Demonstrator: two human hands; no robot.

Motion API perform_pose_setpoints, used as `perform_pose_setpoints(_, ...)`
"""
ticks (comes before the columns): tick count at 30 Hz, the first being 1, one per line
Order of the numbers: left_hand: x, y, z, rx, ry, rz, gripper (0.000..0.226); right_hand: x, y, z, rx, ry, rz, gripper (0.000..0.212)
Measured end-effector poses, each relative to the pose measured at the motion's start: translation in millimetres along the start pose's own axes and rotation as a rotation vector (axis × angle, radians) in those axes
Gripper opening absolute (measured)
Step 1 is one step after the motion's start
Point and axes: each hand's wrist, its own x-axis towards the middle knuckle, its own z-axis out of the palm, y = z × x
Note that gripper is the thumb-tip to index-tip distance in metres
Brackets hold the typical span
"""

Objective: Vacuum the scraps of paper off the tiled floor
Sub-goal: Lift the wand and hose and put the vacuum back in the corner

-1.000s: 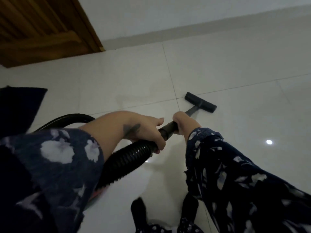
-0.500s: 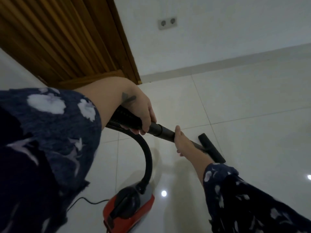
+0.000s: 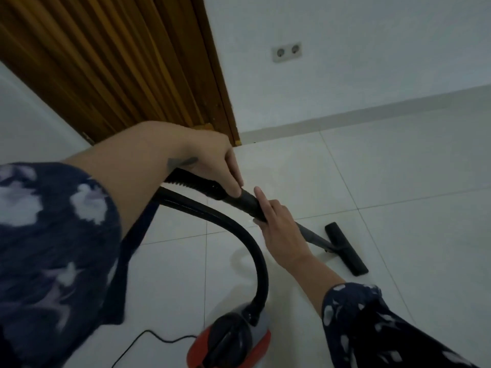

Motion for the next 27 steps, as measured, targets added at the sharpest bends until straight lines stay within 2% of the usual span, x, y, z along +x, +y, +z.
perform_pose_setpoints(2,-21.8,-22.8,-9.0,-0.02,0.231,0.075,0.045,6.5,0.6,-4.0,0.03,0.005,0.006,0.08)
perform_pose_setpoints(5,-46.6,-62.8,-1.8,-0.193,0.629,0.251,0.051,14.7,-3.6,-10.3,0.094,0.041,-0.014,0.063)
perform_pose_setpoints(8,-43.5,-95.8,24.7,-0.519,0.952,0.383,0.037,18.1,-11.7,-5.3,0.164,0.082,-0.056,0.064)
perform_pose_setpoints(11,-15.4,-116.9,54.2,-0.833,1.196,0.362,0.041,22.7,-17.5,5.7,0.237,0.151,-0.116,0.063)
perform_pose_setpoints(14,25.2,-127.1,91.8,-1.102,1.247,0.252,0.047,30.3,-24.5,20.6,0.3,0.17,-0.14,0.063)
perform_pose_setpoints(18,72.1,-132.6,143.5,-1.373,1.137,0.179,0.079,47.9,-35.1,48.6,0.338,0.15,-0.181,0.065)
perform_pose_setpoints(23,98.3,-152.9,180.9,-1.5,1.166,0.178,0.103,68.3,-41.9,98.4,0.338,0.11,-0.243,0.064)
perform_pose_setpoints(27,110.5,-176.7,208.1,-1.529,1.234,0.171,0.106,70.1,-51.2,143.4,0.34,0.062,-0.31,0.064)
